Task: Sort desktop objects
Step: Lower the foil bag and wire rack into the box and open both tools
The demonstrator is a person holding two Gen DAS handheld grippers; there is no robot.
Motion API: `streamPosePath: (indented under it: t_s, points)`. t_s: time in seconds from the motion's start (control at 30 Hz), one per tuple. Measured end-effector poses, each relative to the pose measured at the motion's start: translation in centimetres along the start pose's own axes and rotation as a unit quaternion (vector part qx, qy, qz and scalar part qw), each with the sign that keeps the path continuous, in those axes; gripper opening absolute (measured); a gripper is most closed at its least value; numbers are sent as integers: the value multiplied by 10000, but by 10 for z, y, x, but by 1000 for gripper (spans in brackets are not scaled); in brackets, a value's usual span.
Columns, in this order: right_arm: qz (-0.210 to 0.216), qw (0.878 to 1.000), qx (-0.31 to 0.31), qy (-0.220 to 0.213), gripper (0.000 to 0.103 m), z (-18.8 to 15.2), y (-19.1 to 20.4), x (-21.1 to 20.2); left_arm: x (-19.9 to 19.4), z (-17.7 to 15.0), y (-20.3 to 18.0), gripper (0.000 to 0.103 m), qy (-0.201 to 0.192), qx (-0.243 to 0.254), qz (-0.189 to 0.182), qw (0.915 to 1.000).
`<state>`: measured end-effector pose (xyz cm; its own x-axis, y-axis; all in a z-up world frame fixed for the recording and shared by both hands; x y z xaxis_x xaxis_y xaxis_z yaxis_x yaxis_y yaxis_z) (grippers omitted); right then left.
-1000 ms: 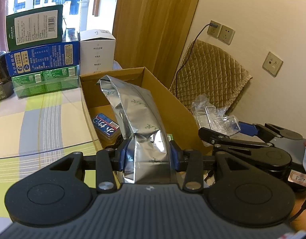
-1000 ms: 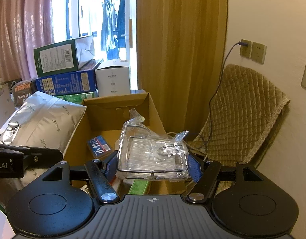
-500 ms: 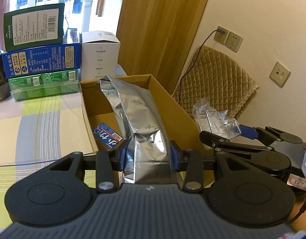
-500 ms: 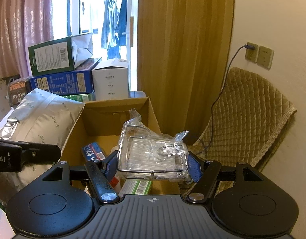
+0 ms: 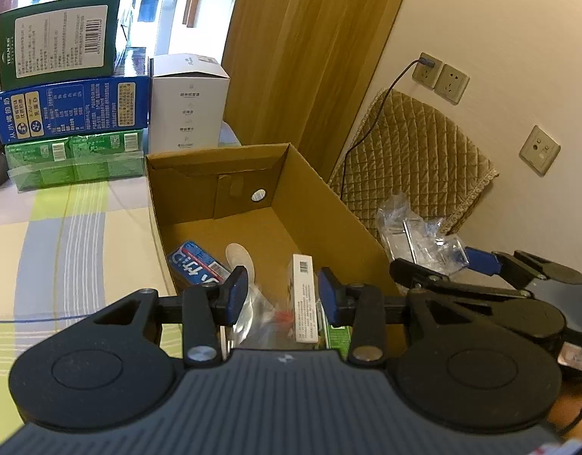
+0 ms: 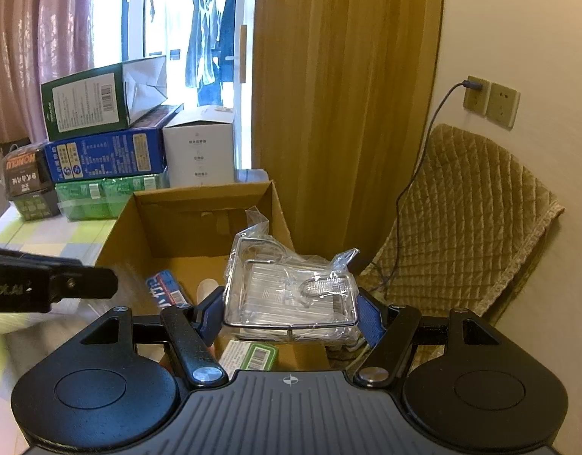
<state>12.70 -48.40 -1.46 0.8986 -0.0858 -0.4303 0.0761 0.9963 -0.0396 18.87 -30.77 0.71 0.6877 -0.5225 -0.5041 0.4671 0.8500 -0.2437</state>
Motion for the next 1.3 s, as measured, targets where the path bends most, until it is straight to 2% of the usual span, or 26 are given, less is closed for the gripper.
streamPosePath:
  t_s: [0.23,0.43,0.57,0.9,1.03,1.17,1.2,1.23,1.3]
  points:
    - [68,10000,58,14,67,-1,4,-1,-16,2,13,37,-108,42,240,9996]
    - [215,9997,61,38,67,-2,17,-1,-28,-8,21,46,-1,181,432,9989]
    - [301,9995,59,33,67,0,24,-2,-33,-15,24,57,46,220,548,9982]
    - [367,9993,55,44,67,3,34,-1,-44,-24,33,93,10,243,769,9967]
    - [406,9991,60,44,67,5,39,2,-47,-27,36,102,-17,264,784,9966]
    - [581,9981,220,1,67,11,42,7,-49,-29,42,101,-38,215,821,9964]
    - [694,9971,298,-22,72,14,42,9,-50,-30,43,101,-47,216,834,9963]
    - [719,9968,331,-41,83,17,43,10,-51,-31,45,101,-65,230,855,9961]
    - [658,9969,386,-174,87,22,41,10,-55,-34,48,102,-116,237,882,9958]
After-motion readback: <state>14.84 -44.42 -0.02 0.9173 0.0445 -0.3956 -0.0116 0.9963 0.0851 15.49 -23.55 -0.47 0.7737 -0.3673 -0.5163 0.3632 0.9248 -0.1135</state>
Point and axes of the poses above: each gripper's, at about its wrist camera, not at the fingertips, and x roughly the way its jaws point, y to its left, z to its top, the point moved 2 cm from there along x, roughly the way its jaws point, and after that the axes turned 10 degrees about -y, right-handed, at the moved point
